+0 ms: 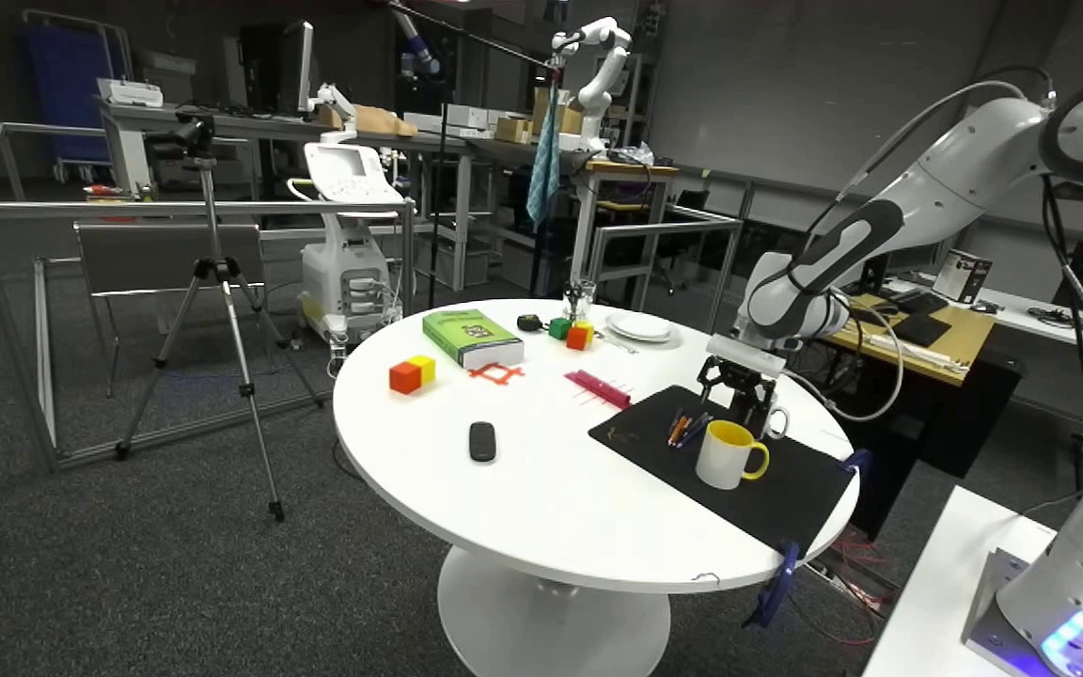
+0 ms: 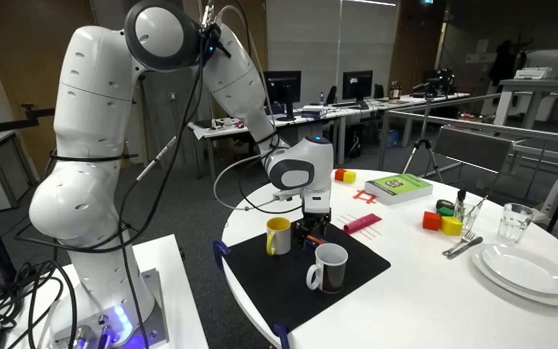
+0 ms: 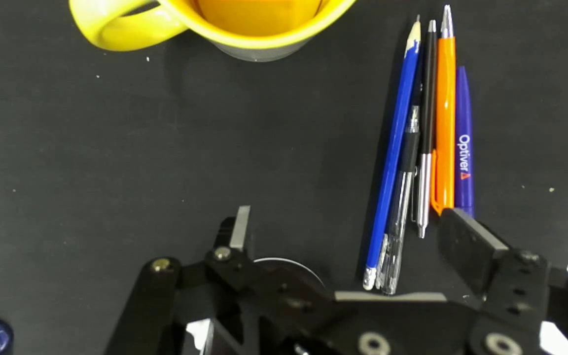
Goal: Place the pencil in the white mug with the eraser down
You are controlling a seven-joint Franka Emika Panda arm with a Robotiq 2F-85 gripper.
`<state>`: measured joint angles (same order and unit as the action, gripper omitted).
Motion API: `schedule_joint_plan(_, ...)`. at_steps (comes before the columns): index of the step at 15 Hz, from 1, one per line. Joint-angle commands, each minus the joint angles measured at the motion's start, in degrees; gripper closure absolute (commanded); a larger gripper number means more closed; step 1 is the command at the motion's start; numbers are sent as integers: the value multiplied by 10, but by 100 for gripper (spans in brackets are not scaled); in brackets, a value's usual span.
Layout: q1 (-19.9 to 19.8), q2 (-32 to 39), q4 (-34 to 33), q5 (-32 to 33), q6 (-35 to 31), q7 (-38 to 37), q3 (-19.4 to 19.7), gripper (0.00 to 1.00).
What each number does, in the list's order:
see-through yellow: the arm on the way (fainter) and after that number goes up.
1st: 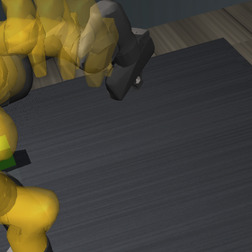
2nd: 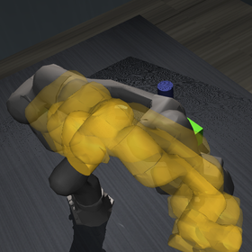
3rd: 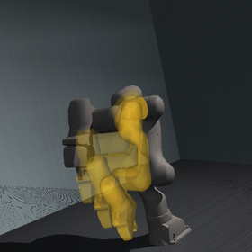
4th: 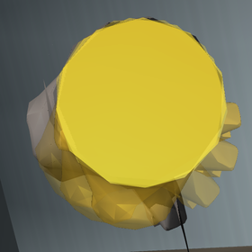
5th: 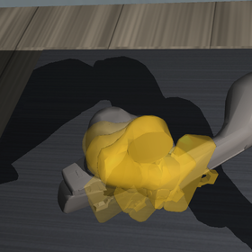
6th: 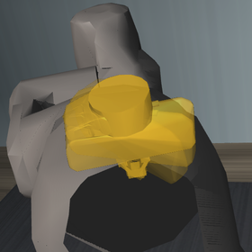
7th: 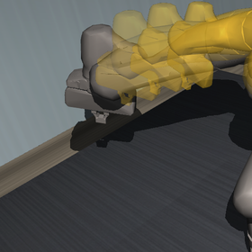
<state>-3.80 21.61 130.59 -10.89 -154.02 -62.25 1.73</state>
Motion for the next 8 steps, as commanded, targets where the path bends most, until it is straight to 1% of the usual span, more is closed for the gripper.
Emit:
schedule_joint_plan(1, 18, 10, -10, -17, 12, 13, 16, 0)
schedule_joint_plan(3, 17, 21, -23, -25, 25, 24, 16, 0)
schedule_joint_plan(4, 17, 17, -19, -26, 19, 20, 19, 0)
schedule_joint_plan(8, 40, 31, -21, -9, 12, -6, 42, 0)
